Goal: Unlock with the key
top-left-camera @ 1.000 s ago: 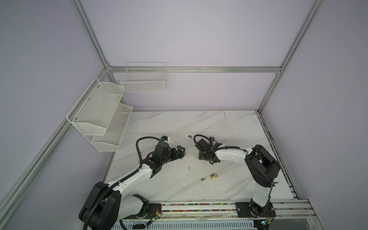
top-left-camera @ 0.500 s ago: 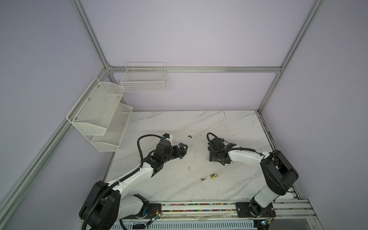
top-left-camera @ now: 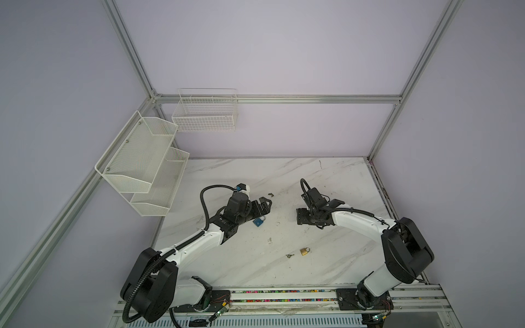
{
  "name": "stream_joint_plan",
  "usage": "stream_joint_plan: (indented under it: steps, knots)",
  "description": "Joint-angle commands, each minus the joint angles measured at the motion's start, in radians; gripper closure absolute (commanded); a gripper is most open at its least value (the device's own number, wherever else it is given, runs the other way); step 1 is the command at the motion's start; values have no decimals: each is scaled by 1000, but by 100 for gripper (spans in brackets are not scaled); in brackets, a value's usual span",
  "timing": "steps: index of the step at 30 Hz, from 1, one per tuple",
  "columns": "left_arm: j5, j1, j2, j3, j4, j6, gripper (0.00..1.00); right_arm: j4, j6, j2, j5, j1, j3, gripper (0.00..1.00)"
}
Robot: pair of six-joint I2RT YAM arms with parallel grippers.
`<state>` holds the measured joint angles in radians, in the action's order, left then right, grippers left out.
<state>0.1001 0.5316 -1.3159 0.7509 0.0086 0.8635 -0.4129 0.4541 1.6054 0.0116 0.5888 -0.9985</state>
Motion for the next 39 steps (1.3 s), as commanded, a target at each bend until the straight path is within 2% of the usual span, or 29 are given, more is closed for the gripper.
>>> stream_joint_plan:
  steps: [1, 3, 12, 23, 39]
  knots:
    - [17, 13, -18, 102, 13, -9, 0, 35, -74, 30, -65, -18, -38, 27]
    - [20, 14, -26, 105, 11, -9, 0, 80, -91, 43, -123, -19, -40, 28]
    - [-28, 18, 25, 70, -13, -4, 0, 137, -131, 133, -210, -18, -84, 30]
    - [-68, 18, 57, 49, -50, 10, 0, 109, -140, 203, -203, -18, -101, 31]
    - [-39, 19, 16, 68, -46, 5, 0, 41, -120, 87, -185, -18, -19, 31]
